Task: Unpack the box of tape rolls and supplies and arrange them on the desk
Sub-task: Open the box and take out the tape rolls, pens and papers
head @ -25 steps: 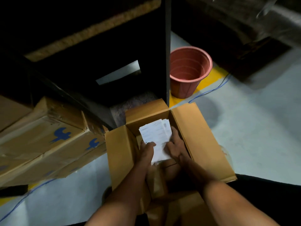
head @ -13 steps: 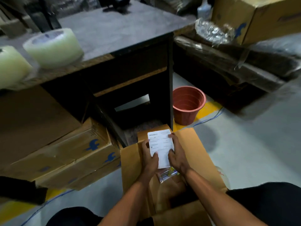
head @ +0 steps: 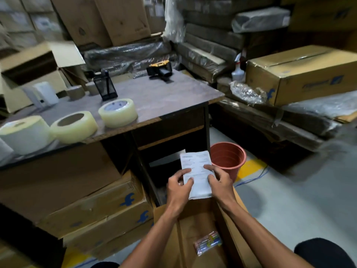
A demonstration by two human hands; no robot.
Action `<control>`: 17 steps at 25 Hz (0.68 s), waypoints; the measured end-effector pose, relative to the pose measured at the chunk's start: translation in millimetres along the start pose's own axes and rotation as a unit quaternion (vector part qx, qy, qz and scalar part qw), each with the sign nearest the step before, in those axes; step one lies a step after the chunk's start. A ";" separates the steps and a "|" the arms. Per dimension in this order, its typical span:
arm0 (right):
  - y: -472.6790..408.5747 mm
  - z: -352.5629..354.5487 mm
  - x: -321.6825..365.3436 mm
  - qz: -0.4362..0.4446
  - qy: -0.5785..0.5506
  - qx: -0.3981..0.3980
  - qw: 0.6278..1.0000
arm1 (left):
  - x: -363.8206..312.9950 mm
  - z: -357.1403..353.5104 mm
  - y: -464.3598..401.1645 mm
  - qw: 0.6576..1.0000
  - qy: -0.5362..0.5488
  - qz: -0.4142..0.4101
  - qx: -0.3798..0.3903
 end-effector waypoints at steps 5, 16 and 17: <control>-25.1 3.7 88.6 0.055 -0.041 0.008 0.998 | -94.1 20.7 -18.5 0.996 0.016 -0.090 -0.006; -131.7 -68.2 227.4 0.055 0.023 0.045 0.997 | -205.8 71.8 -112.7 0.994 -0.047 -0.071 -0.071; -138.8 -76.3 231.1 0.055 0.042 0.049 0.996 | -205.0 72.1 -119.0 0.994 -0.056 -0.059 -0.072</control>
Point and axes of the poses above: each hand's wrist, its own y-axis away from the middle knuckle, its own z-axis out of the back of the hand, x = y × z, the point moved 4 cm from there along -y, towards the middle knuckle, and after that the axes turned 8 degrees about -x, right-handed, at the moved point
